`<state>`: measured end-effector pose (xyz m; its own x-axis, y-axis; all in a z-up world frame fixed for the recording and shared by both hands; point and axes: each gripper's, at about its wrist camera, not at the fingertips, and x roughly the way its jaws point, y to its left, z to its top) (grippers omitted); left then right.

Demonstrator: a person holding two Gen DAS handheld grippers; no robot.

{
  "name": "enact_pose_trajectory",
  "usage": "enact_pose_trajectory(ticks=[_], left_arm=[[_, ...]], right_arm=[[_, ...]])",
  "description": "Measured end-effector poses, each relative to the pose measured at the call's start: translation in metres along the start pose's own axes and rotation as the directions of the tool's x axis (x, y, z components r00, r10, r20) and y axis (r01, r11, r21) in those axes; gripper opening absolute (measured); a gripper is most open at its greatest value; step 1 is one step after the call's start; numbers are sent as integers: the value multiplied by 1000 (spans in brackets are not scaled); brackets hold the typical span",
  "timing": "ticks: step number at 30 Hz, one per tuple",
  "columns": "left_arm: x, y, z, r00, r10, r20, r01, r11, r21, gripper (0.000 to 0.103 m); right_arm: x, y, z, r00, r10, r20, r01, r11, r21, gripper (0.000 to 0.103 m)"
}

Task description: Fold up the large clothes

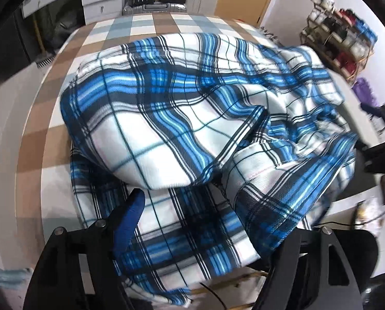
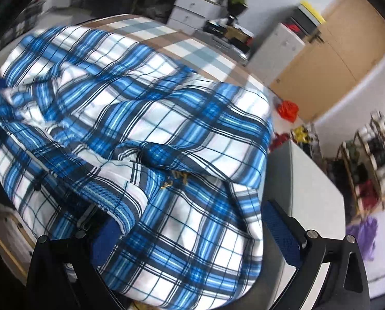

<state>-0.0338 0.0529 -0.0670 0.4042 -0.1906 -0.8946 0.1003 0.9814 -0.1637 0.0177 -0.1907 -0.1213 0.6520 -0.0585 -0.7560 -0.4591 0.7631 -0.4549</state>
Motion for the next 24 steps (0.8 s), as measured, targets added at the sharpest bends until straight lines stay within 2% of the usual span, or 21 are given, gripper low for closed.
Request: enact_pose_trajectory(ticks=[3,5,6,7,9,11,13,15,18,20,22,24], left_arm=[[20,-8,4,999,44,-32,-43,999,30,73],[25,-18,2,997,45,-58,-40,995,89,73],[21,-15,-1,997,20,-73,-13,995,103,73],[21,-14,1,995,-40,-95,49,995,85,73],[15,-4,9,988,-115,-99,118,993,18,73],[2,7,19,984,-166,-62,165,986,-19,73],[-14,20,28,971,-236,-27,234,971,-56,73],[-28,29,32,953,-302,-11,300,951,-80,73],[-47,24,28,942,-335,-14,334,942,-39,73],[-57,23,31,945,-328,22,328,945,-9,73],[-51,11,28,962,-270,39,270,963,-2,73],[-33,4,27,967,-256,3,256,967,1,73]], right_arm=[[-3,-10,5,1000,14,12,-15,999,51,103],[-3,-18,17,999,44,23,-46,995,89,103],[-4,-23,21,997,71,32,-74,991,111,103],[-8,-28,23,995,91,43,-96,987,129,103],[-20,-37,25,989,128,78,-141,971,193,103],[-22,-48,30,987,126,101,-149,955,255,103],[-27,-53,34,986,96,136,-132,948,290,103],[-35,-60,37,973,127,193,-185,927,327,103],[-35,-64,42,948,215,236,-294,875,385,103],[-22,-58,51,933,277,231,-351,842,410,103],[-5,-43,60,951,268,157,-309,870,384,103],[15,-19,64,975,217,44,-220,931,290,103]])
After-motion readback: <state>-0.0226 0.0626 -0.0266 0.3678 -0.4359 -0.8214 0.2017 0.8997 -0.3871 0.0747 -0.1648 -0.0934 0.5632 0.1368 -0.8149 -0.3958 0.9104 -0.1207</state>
